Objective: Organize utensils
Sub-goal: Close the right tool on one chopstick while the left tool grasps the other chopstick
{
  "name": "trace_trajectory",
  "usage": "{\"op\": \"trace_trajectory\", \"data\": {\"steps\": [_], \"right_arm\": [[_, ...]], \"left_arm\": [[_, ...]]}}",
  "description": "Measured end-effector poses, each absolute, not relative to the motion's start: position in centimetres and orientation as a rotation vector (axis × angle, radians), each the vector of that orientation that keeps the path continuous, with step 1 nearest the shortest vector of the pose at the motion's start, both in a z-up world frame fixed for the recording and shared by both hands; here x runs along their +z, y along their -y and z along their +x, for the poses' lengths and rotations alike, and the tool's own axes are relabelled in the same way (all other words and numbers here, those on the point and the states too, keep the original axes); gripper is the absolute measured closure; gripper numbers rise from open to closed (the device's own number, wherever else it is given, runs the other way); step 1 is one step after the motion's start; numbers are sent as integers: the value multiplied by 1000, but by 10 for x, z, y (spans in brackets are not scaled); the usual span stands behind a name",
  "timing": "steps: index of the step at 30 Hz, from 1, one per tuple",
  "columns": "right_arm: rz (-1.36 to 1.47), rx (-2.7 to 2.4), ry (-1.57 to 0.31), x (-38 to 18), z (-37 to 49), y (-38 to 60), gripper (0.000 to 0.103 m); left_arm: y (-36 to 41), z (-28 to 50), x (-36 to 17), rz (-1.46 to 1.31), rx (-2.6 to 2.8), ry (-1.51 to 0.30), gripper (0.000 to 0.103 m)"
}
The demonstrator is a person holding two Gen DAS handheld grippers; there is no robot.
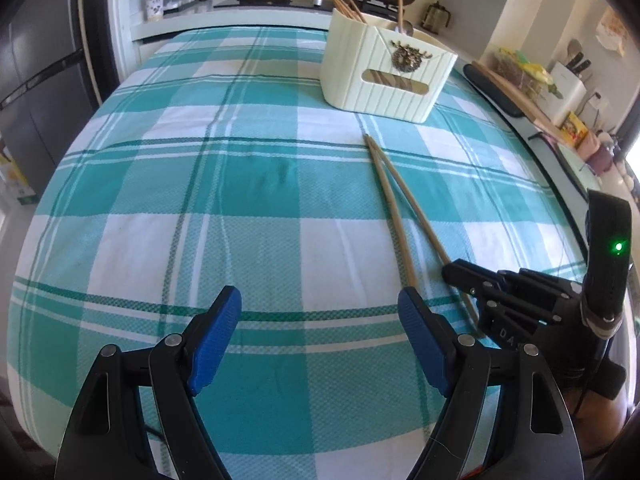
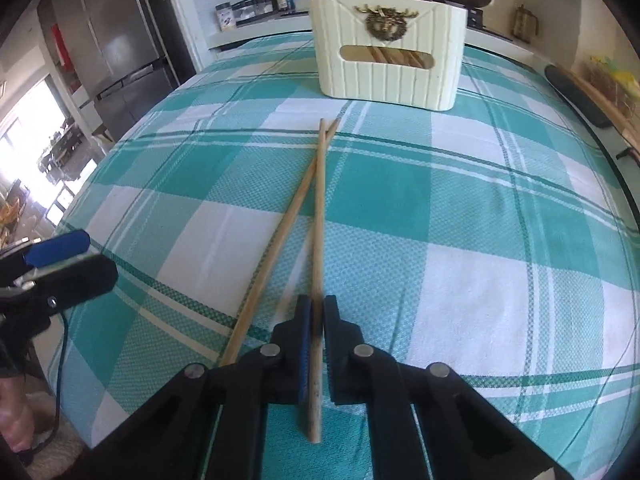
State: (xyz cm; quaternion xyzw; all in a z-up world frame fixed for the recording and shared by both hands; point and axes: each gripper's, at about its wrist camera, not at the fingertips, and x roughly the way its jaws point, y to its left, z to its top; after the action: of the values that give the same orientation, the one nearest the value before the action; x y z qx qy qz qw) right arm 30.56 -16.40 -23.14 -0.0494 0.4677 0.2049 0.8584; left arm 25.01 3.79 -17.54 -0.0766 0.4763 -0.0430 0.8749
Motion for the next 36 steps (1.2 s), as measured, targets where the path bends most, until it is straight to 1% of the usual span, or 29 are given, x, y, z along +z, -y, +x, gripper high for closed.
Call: {"op": "trace_trajectory", "data": {"steps": [5,11,12,13,14,15,17,18,29,32,33,34,35,36], "right_arm": [[-65,327,-955,-231,309,199,97],[-47,235,-946,-231,300,242,97],[-46,225,-944,-231,297,248,97],[-48,216,-942,-231,295,252,97],[-51,209,-939,-231,293,256,97],[-55,203,-934,-232,291,258,97],[-63,195,-926,-232,288,262,97],[-67,193,-922,-232,287,263,97],[-82,117,-911,-232,285,281,97],[-86,89,-902,-232,283,289,96],[-73,93,-900,-232,284,291,96],[-55,104,-901,-231,284,293,90],[-37,118,-901,-231,285,295,74],[-27,120,-904,-230,285,296,64]], "left_arm": [[-2,274,-181,-84,-167,-988,21],[30,300,-198,27,-135,-1007,23],[34,301,-200,48,-120,-1005,30],[36,302,-203,60,-114,-1009,46],[37,303,-207,62,-114,-1022,58],[36,304,-210,46,-129,-1032,77],[34,300,-209,45,-121,-1014,95],[33,299,-209,42,-122,-1015,98],[-31,251,-207,-57,42,-1030,97],[-44,248,-203,-98,42,-1005,96],[-47,249,-202,-103,41,-1000,87],[-50,252,-202,-106,41,-1003,67],[-52,255,-203,-112,39,-1007,56],[-55,257,-204,-116,36,-1005,40]]}}
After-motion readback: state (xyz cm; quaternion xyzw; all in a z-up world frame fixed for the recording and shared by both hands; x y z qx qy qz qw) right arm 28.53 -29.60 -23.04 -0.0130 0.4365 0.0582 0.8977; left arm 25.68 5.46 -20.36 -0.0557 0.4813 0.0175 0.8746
